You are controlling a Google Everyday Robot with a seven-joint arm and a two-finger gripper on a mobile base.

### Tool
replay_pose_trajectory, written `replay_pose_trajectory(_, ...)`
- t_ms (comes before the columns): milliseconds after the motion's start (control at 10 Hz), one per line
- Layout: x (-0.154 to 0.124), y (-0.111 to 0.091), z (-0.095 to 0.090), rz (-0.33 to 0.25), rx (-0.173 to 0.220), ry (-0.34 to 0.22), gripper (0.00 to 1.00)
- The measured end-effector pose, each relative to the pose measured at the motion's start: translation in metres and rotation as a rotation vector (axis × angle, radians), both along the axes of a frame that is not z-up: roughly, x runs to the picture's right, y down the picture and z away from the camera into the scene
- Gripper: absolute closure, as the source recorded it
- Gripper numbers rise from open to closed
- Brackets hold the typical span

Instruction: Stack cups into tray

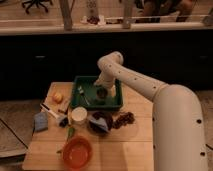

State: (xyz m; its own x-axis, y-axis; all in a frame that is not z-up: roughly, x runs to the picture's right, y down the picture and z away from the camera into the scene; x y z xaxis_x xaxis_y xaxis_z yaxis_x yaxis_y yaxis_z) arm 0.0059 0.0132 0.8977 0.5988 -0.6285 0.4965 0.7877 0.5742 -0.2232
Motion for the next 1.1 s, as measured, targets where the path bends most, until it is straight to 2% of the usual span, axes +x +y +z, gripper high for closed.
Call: replay_pose_trajectory(1100, -0.0005, 0.0002, 0.0002, 0.000, 0.000, -0.001, 0.20)
